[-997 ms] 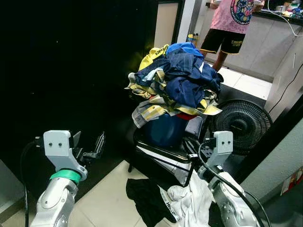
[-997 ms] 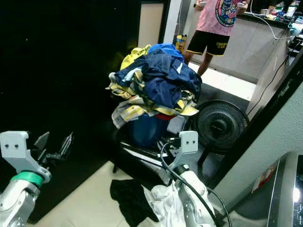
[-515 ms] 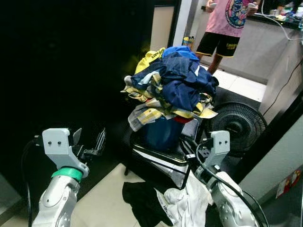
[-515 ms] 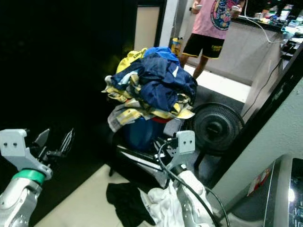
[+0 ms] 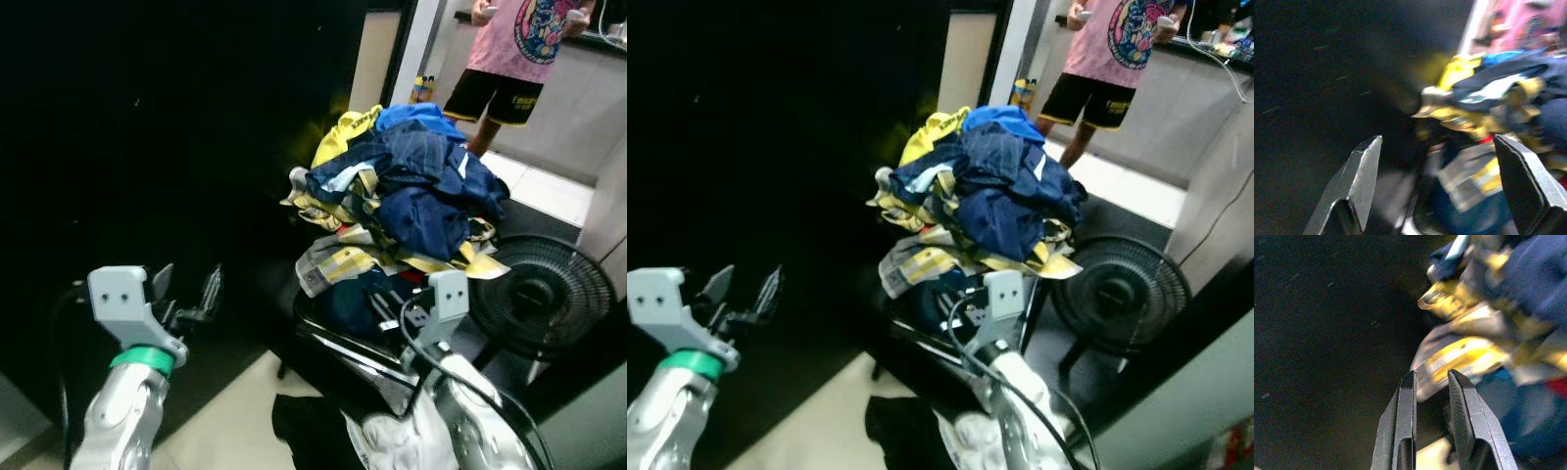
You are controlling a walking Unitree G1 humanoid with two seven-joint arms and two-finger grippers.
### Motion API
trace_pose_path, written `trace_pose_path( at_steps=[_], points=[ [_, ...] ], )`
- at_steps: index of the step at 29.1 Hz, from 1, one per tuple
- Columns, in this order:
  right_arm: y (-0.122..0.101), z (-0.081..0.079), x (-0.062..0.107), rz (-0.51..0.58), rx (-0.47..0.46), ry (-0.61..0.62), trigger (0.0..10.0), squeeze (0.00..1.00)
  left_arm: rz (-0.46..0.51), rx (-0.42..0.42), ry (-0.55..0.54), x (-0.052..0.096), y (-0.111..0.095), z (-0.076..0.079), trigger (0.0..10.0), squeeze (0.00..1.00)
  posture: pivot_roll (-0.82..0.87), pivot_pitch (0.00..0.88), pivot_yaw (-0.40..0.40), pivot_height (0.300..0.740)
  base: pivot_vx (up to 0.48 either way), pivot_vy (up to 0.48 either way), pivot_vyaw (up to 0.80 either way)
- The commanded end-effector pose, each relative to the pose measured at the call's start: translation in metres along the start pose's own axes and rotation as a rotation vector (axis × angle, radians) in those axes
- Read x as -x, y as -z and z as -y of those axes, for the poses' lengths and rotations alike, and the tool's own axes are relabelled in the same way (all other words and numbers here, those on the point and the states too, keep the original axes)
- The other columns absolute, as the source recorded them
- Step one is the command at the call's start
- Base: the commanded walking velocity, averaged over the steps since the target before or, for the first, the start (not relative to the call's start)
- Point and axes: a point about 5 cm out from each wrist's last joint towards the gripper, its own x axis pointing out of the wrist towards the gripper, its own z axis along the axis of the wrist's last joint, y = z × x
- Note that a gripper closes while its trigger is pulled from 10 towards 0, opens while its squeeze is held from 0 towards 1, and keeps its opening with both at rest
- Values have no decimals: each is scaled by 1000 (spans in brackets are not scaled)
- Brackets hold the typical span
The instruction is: Clothes washing
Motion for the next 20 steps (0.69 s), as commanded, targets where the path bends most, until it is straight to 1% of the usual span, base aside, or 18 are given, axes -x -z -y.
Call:
trace_pose_path(
  at_steps=[1,11,20],
  points=[
    [5,-1,4,-9,-17,-4,10000,0,-17,3,-12,4,4,-3,10000,0,18,65,-25,740,337,0,-800],
    [4,-2,4,-6,-18,-4,10000,0,-16,0,-6,1,5,-3,10000,0,16,64,-31,740,333,0,-800],
    [-5,0,-4,15,-16,6,10000,0,-3,-1,4,-6,3,-3,10000,0,19,61,-30,740,319,0,0]
  ],
)
